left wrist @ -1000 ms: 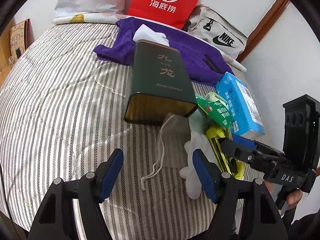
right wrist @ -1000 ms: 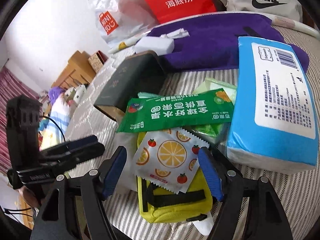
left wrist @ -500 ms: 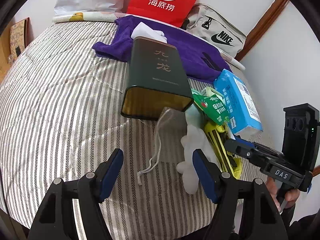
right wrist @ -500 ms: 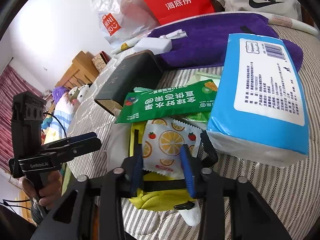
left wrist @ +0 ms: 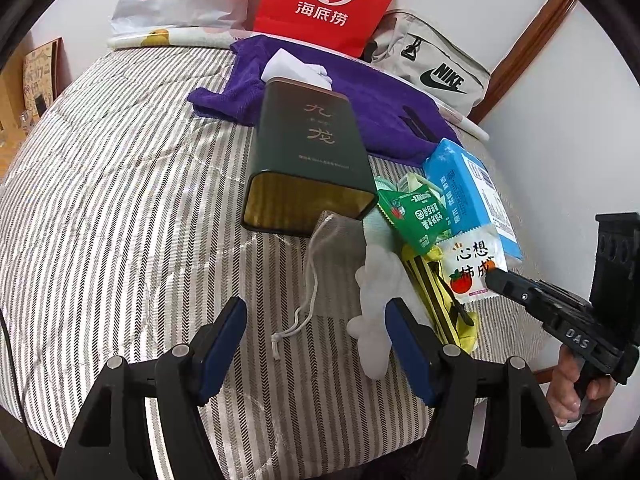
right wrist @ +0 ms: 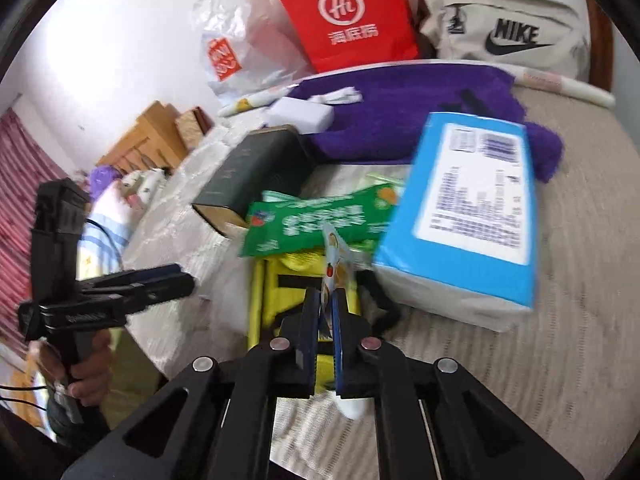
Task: Organize soft objects
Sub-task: 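Grasp the orange-print snack packet with the right tool while the left tool reaches the white glove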
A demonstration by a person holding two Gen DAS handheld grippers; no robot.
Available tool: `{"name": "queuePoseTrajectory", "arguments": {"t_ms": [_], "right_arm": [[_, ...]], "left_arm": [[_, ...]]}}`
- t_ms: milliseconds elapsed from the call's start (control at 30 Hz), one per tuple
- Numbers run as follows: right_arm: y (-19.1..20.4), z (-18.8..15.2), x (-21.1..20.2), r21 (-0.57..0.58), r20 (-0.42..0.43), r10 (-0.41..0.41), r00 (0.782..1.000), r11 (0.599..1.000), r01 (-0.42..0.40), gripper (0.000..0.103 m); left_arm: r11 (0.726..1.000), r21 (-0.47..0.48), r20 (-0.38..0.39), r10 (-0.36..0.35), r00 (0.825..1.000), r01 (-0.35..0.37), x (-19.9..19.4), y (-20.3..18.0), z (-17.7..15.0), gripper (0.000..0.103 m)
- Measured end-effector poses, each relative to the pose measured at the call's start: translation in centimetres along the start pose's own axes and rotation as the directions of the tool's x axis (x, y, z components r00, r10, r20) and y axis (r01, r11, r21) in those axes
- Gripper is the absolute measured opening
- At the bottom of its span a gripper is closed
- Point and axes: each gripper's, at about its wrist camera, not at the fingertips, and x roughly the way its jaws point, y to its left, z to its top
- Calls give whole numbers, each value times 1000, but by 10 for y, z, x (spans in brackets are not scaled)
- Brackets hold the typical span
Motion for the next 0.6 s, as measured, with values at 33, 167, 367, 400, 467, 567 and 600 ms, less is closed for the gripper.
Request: {"name": "queuePoseTrajectory", "arguments": {"t_ms": [33, 167, 367, 400, 467, 567, 600], "right_arm": [[-2, -1, 0, -2, -6, -22, 1000, 1000, 22, 6], [-12, -3, 7, 16, -19, -23, 1000, 1000, 23, 6], [-12, 5, 26, 30, -31, 1, 1000, 1000, 0, 13], [-12, 7, 29, 34, -36, 10, 999, 999, -9, 13], [-11, 9, 35, 35, -37, 22, 999, 999, -20, 13], [-6, 10, 34, 6, -18, 9, 1000, 1000, -9, 6], [-4, 10, 32, -5, -9, 3, 1000, 1000, -3, 5]], "left_arm": [[1000, -1, 2, 0, 1000, 0, -1, 0, 0, 70], [1000, -1, 2, 0, 1000, 0, -1, -1, 0, 70], [1000, 10, -8, 4, 1000, -4, 4, -4, 2, 70], [1000, 11, -10, 5, 1000, -5, 5, -4, 3, 70], [1000, 12, -12, 5, 1000, -5, 7, -4, 5, 70], [1000, 15, -6, -2, 1000, 2, 7, -6, 6, 70], [1000, 17, -2, -5, 1000, 5, 6, -7, 6, 70]]}}
